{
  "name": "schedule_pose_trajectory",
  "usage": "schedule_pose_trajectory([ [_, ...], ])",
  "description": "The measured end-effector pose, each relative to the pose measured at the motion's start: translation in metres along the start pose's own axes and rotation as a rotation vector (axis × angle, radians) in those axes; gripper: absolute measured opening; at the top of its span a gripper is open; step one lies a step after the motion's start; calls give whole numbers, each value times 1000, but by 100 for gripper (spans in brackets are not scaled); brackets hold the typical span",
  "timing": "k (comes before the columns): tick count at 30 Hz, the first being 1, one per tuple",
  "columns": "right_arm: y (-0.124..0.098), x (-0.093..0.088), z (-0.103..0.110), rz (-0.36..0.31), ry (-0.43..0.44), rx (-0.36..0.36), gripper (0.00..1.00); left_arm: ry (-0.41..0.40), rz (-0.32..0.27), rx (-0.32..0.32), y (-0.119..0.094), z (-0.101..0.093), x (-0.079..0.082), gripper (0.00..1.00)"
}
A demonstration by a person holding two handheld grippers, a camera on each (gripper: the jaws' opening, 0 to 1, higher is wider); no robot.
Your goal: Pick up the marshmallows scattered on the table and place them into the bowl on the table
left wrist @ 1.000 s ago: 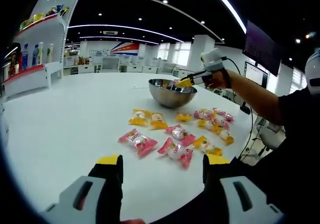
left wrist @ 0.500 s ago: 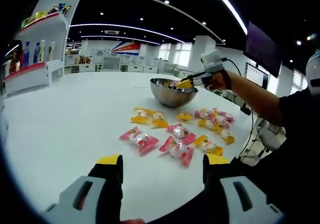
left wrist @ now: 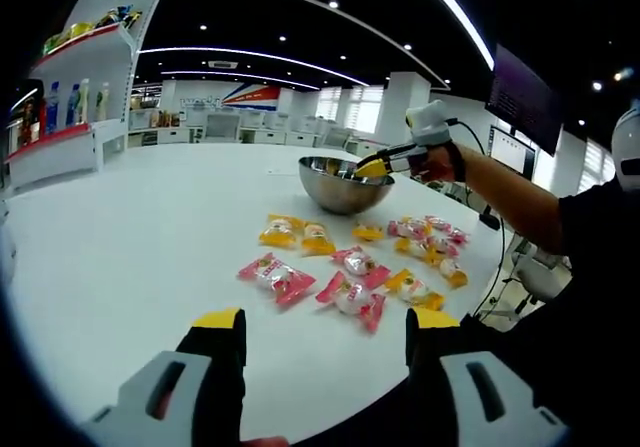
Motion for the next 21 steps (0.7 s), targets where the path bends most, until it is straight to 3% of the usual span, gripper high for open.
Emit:
schedule_pose_trajectory([
  [8,-30,1,1,-68,14,-52,29,-14,-9,16,1,2,3,67],
  [21,-93,0,-9,-279,135,-160,27,-12,-12,12,13,3,12,68],
])
Point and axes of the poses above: the point that each gripper's makers call its tool centre point, and the gripper's own axes: y roughly forward along the fingers, z roughly to its left, x roughly out of its top, the point moved 8 cm from there along -y, roughly backward along the fingers, and after that the axes turned 3 degrees about -x, right-handed, at the moved point
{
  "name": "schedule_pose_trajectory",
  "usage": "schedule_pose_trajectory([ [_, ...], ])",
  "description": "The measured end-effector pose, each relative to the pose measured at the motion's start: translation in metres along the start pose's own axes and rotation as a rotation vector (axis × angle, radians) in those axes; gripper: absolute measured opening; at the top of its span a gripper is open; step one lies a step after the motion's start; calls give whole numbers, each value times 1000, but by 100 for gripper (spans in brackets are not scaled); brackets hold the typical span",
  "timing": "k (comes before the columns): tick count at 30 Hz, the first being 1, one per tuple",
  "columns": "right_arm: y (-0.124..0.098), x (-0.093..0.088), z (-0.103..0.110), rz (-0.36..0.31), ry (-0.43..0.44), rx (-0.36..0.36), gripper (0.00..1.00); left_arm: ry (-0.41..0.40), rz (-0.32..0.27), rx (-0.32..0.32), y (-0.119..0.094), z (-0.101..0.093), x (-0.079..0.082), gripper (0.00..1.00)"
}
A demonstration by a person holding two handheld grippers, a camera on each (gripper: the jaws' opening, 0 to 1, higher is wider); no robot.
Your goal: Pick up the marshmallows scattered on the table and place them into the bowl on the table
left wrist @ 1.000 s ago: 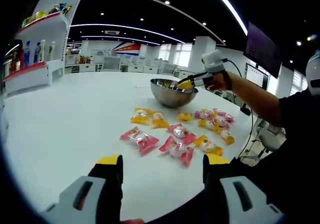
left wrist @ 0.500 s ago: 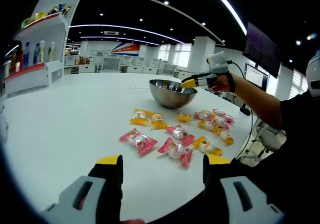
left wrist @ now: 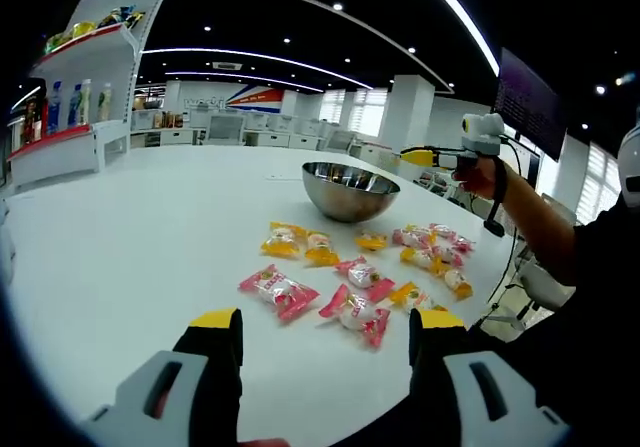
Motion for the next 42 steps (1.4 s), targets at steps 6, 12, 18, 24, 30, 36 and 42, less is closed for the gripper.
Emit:
schedule_pose_trajectory([
  [6,-29,-9,1,-48,51,-43,26,13,-1,-19,5,-5,6,68],
  [12,-59,-23,12,-96,148,-77,25,5,-5,-27,7,-9,14,68],
  [18,-91,-22,25,-147,129,-115,24,24,-12,-22,7,-9,19,69],
  [24,-119,-14,24,-205,76,-224,24,23,-15,-21,7,-9,21,69],
  [30,-133,-21,30,-279,12,-310,22,48,-25,-14,6,-8,26,69],
  [36,-131,-29,27,-253,58,-300,22,53,-3,-19,9,-10,25,70],
  [42,-130,-27,29,-265,47,-293,22,63,-9,7,20,-4,23,64],
])
Point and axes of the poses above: the point that each gripper's makers call its tool centre point, and the gripper's own axes: y roughly forward along the fingers, z roughly to its left, x roughly out of its top, the point moved 8 cm from there along -y, roughly backward along the fingers, and after that the axes turned 3 degrees about -x, right-handed, at the moved point
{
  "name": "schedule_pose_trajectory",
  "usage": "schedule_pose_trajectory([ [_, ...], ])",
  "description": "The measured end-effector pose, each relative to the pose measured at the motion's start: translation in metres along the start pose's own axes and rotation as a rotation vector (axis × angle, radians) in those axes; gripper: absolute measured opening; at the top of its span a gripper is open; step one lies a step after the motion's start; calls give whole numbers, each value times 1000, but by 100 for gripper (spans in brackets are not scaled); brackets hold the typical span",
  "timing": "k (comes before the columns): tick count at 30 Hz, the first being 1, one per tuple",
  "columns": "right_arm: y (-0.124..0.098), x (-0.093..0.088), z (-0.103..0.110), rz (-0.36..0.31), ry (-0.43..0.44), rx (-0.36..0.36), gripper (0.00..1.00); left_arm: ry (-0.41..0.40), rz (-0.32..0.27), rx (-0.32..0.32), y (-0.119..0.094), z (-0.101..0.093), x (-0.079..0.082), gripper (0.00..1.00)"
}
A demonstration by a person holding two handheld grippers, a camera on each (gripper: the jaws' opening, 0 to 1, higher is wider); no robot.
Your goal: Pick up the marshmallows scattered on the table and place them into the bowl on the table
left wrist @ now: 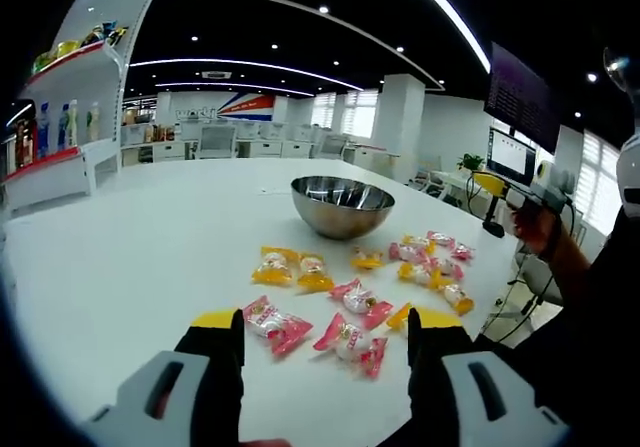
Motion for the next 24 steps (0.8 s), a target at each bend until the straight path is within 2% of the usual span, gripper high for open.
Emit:
schedule_pose_trajectory([
  [5,-2,-1,6,-12,-5,16,22,2,33,24,11,4,-3,64],
  [9,-3,-2,6,-19,-12,15,22,-33,79,131,23,16,-6,64],
  [12,-4,-4,7,-21,-7,14,22,-51,78,166,31,19,-3,64],
  [19,-7,-7,7,-25,-6,15,22,-66,85,193,47,15,-4,59],
  [24,-8,-6,7,-40,-10,14,22,-93,86,280,55,20,-11,48],
])
Point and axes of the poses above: the point that each gripper's makers call its tool centre point, and the gripper's own axes: y roughly forward along the fingers, z roughly to its left, x roughly out of its top, the point moved 8 cm from there along -y, roughly backward along the fingers, and after that the axes turned 3 degrees about -x, right-handed, at the moved point
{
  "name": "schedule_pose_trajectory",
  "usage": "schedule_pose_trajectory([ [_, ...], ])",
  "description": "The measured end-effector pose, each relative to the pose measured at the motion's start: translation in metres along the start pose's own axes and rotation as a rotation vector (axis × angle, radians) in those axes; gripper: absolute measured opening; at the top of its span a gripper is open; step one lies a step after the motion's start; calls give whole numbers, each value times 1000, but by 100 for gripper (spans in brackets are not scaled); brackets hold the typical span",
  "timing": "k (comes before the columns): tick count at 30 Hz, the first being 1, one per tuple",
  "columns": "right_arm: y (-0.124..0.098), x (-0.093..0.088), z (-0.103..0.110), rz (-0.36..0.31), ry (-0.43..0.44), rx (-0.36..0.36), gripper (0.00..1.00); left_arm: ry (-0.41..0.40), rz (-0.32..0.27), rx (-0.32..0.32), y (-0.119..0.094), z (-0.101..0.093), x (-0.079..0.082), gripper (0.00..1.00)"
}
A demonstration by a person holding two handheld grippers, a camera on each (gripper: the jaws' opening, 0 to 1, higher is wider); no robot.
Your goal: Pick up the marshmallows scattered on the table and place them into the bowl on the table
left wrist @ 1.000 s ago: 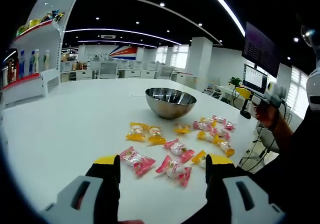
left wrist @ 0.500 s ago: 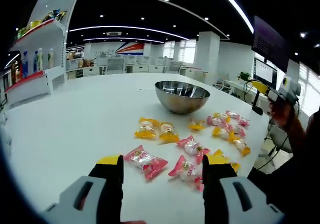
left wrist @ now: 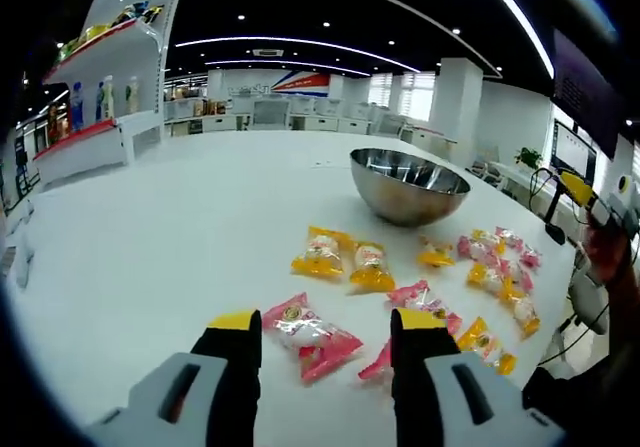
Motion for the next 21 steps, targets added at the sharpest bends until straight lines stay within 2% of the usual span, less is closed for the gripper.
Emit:
schedule_pose_trajectory([
  [1,0,0,0,-5,1,1,22,-23,-9,25,1,1,-1,48],
  [11,-1,-2,0,-14,6,5,22,-65,11,70,13,-3,-9,55],
  [21,0,-9,-1,8,31,13,22,0,27,151,24,-2,-17,53],
])
Point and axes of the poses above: the point that each gripper's makers call its tool centre point, and the gripper's own axes: y roughly forward along the fingers, z roughly to its left, x roughly out of its top, the point moved 8 cm from there along -y, roughly backward along the fingers, and after that the axes turned 3 degrees about -x, right-handed, at the moved point
